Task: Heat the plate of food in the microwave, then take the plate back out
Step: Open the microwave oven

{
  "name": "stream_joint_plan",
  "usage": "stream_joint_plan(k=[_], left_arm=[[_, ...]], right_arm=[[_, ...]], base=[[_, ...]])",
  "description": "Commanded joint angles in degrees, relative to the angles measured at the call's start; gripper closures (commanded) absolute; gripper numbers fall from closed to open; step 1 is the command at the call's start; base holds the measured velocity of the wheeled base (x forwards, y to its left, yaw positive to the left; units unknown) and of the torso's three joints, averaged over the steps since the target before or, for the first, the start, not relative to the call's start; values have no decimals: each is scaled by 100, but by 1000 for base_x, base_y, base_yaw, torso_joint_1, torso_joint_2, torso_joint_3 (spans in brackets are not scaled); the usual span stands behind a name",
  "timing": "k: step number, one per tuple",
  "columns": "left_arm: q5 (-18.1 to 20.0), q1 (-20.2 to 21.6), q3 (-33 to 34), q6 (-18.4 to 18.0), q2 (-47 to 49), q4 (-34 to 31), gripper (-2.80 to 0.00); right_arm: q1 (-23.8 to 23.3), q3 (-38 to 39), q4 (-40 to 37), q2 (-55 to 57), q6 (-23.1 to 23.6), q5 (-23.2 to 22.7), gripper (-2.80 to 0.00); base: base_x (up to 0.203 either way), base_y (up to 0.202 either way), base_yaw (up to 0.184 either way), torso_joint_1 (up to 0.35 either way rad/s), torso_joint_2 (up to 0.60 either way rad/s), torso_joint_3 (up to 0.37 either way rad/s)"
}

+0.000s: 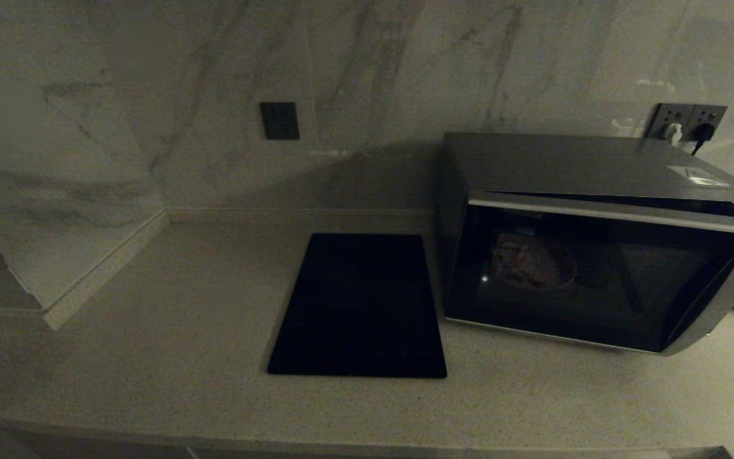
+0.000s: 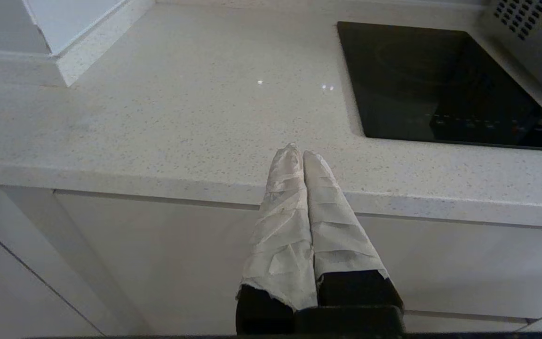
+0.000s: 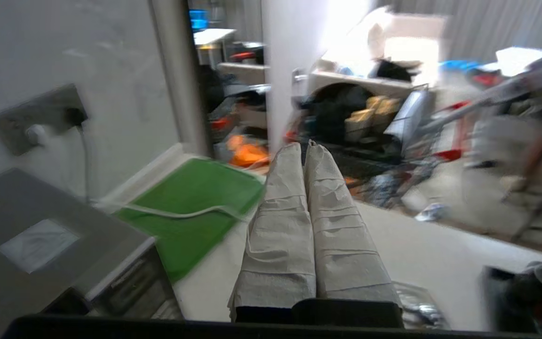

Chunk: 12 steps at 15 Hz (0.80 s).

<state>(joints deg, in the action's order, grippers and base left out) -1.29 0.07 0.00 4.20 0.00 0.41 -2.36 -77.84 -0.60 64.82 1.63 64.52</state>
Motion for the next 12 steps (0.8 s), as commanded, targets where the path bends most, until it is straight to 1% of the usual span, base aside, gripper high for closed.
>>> stream_joint_plan(k=[1, 2, 3, 4, 5, 7, 8, 10, 12], left_arm=[[-3, 1, 0, 2, 9, 2, 0], [-3, 1, 0, 2, 9, 2, 0], [-3, 1, 0, 2, 1, 2, 0], [-3, 1, 0, 2, 9, 2, 0], [-3, 1, 0, 2, 9, 2, 0], [-3, 1, 0, 2, 2, 2, 0], [-3, 1, 0, 2, 3, 2, 0], [-3, 1, 0, 2, 2, 2, 0], [-3, 1, 0, 2, 2, 2, 0]], right_arm=[[-78, -485, -735, -393, -952, -1510, 0], [-209, -822, -1366, -525, -1328, -2298, 0], [-349, -1127, -2190, -621, -1610, -3190, 0], [-441, -1327, -2798, -648, -1760, -3962, 0], [-550, -1453, -3366, -540, -1861, -4602, 0], [-728, -1567, -3725, 32, -1881, -5229, 0], [-770, -1703, -3949, 339, -1856, -5473, 0], [-799, -2101, -4563, 996, -1864, -5717, 0], [-807, -2277, -4936, 1593, -2000, -5840, 0]], base=[[0, 0, 0, 0, 0, 0], [0, 0, 0, 0, 0, 0], [0, 0, 0, 0, 0, 0], [0, 0, 0, 0, 0, 0], [0, 0, 0, 0, 0, 0], [0, 0, 0, 0, 0, 0], [0, 0, 0, 0, 0, 0], [0, 0, 0, 0, 0, 0], [0, 0, 0, 0, 0, 0]])
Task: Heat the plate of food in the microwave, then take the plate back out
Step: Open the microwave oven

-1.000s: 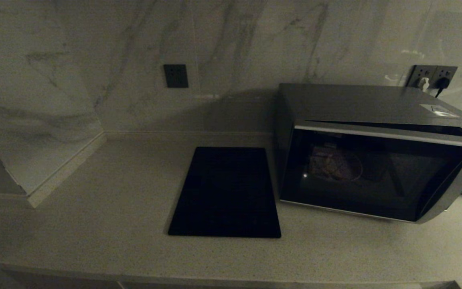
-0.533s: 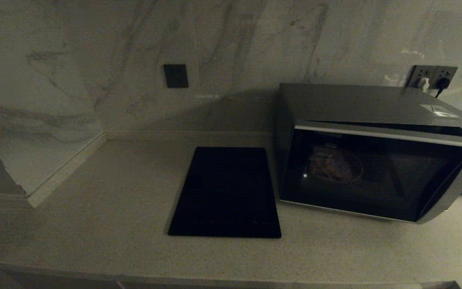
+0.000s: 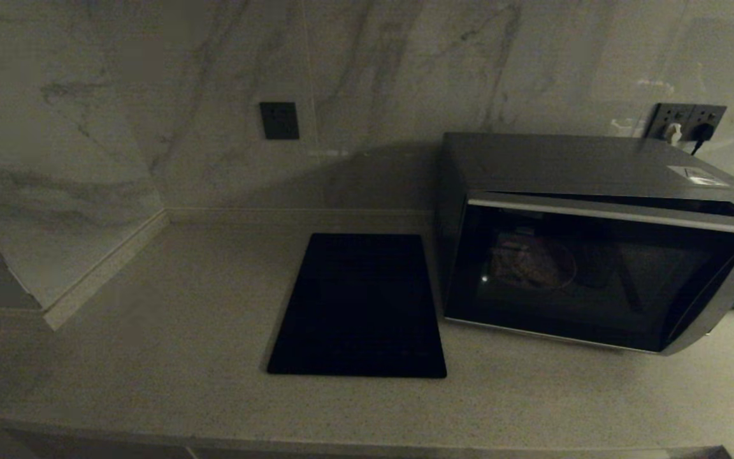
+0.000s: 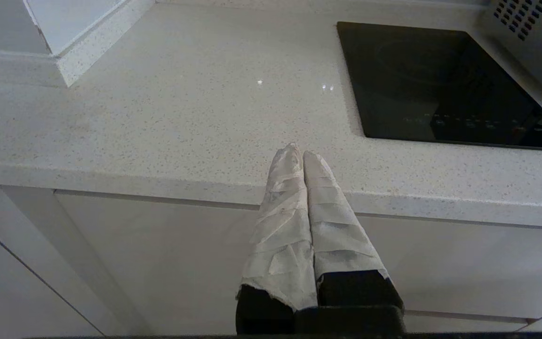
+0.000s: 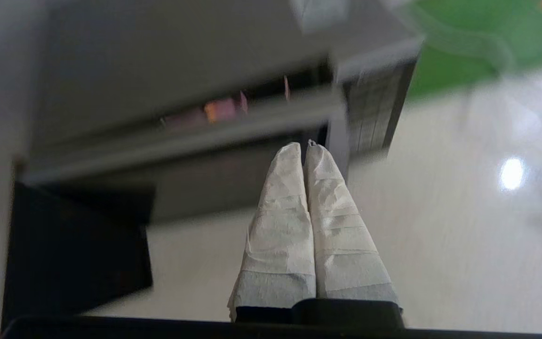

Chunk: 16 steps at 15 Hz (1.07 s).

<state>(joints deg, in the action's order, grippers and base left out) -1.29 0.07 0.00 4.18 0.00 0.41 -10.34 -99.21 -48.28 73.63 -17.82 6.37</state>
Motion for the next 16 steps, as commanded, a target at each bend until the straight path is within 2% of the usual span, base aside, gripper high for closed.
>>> stream_joint_plan(k=[1, 3, 6, 7, 12, 16], left_arm=[[-3, 1, 0, 4, 8, 2, 0], [-3, 1, 0, 4, 9, 2, 0], [1, 1, 0, 4, 5, 2, 0], [-3, 1, 0, 4, 0, 2, 0], [-3, 1, 0, 4, 1, 2, 0], [-3, 1, 0, 4, 1, 2, 0]], right_arm=[[3, -163, -253, 939, -133, -31, 0], [68, -433, -644, 1321, -378, 243, 0], [530, -1269, -1924, 1722, -1195, 786, 0], [593, -1303, -2023, 1841, -1278, 955, 0], [521, -1363, -1177, 2450, -1364, 1332, 0], [372, -1410, -411, 3084, -1391, 1409, 0]], base=[[0, 0, 0, 0, 0, 0], [0, 0, 0, 0, 0, 0], [0, 0, 0, 0, 0, 0], [0, 0, 0, 0, 0, 0], [0, 0, 0, 0, 0, 0], [0, 0, 0, 0, 0, 0]])
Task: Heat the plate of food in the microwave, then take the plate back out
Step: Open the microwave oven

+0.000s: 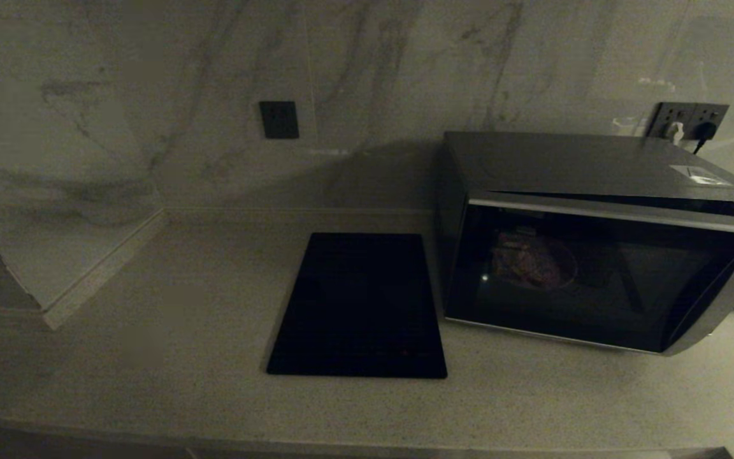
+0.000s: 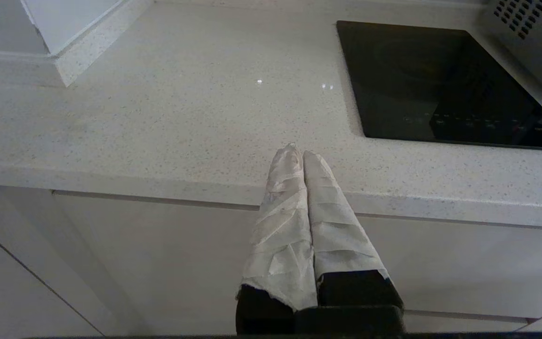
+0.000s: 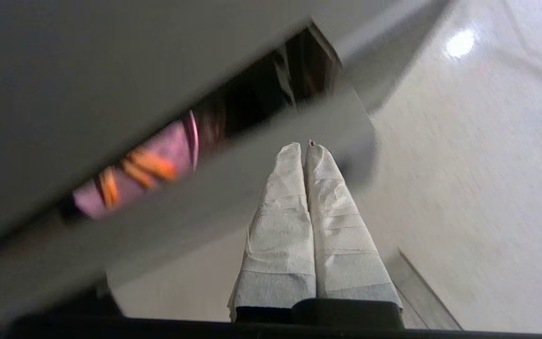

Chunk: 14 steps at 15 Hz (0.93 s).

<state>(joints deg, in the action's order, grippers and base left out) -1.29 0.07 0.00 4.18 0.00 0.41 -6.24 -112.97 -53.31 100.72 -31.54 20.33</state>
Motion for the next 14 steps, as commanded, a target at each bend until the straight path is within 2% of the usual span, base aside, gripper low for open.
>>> stream_joint_plan(k=[1, 4, 14], left_arm=[[-3, 1, 0, 4, 1, 2, 0], [-3, 1, 0, 4, 9, 2, 0], [-3, 1, 0, 4, 0, 2, 0]], right_arm=[[-47, -72, 152, 483, -19, 14, 0], [-62, -85, 557, 668, 7, 91, 0], [-115, -68, 476, 708, -19, 146, 0]], base=[[0, 0, 0, 0, 0, 0], [0, 0, 0, 0, 0, 0], [0, 0, 0, 0, 0, 0]])
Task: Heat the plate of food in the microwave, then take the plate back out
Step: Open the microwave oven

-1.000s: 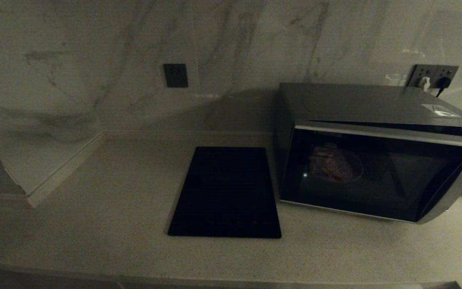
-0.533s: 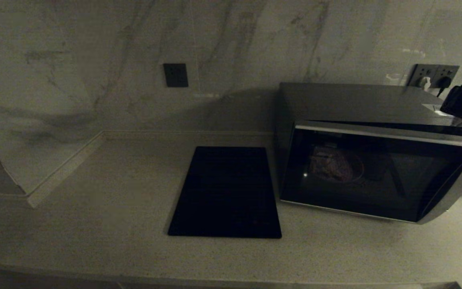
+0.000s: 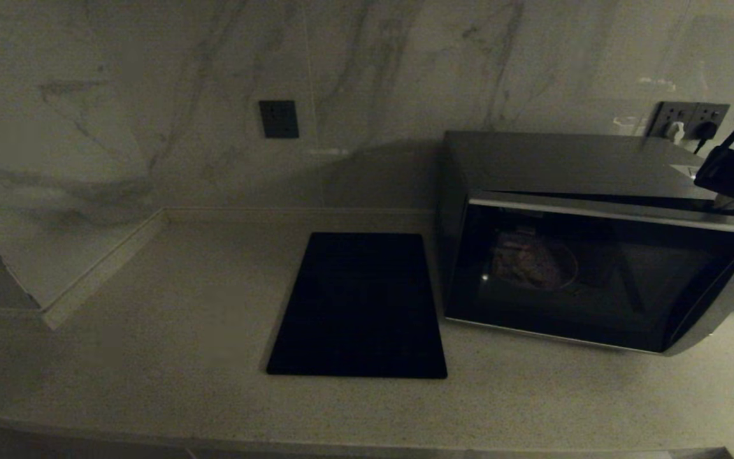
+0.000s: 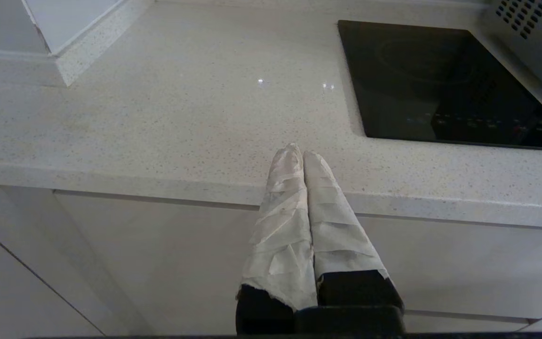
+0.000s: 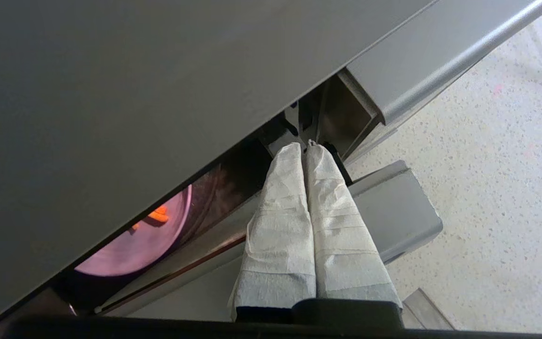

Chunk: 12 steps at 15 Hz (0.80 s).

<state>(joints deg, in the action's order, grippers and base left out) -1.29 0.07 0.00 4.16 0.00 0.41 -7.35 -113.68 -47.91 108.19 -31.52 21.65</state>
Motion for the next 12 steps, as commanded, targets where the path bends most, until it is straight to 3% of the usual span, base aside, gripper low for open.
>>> stream_joint_plan(k=[1, 6, 12], left_arm=[[-3, 1, 0, 6, 9, 2, 0], [-3, 1, 0, 6, 0, 2, 0], [-3, 2, 0, 6, 0, 2, 0]], right_arm=[[-3, 4, -202, -82, -20, 7, 0], [6, 125, -742, -324, -29, -79, 0], [160, 261, -1760, -776, 20, -738, 0]], base=[[0, 0, 0, 0, 0, 0], [0, 0, 0, 0, 0, 0], [0, 0, 0, 0, 0, 0]])
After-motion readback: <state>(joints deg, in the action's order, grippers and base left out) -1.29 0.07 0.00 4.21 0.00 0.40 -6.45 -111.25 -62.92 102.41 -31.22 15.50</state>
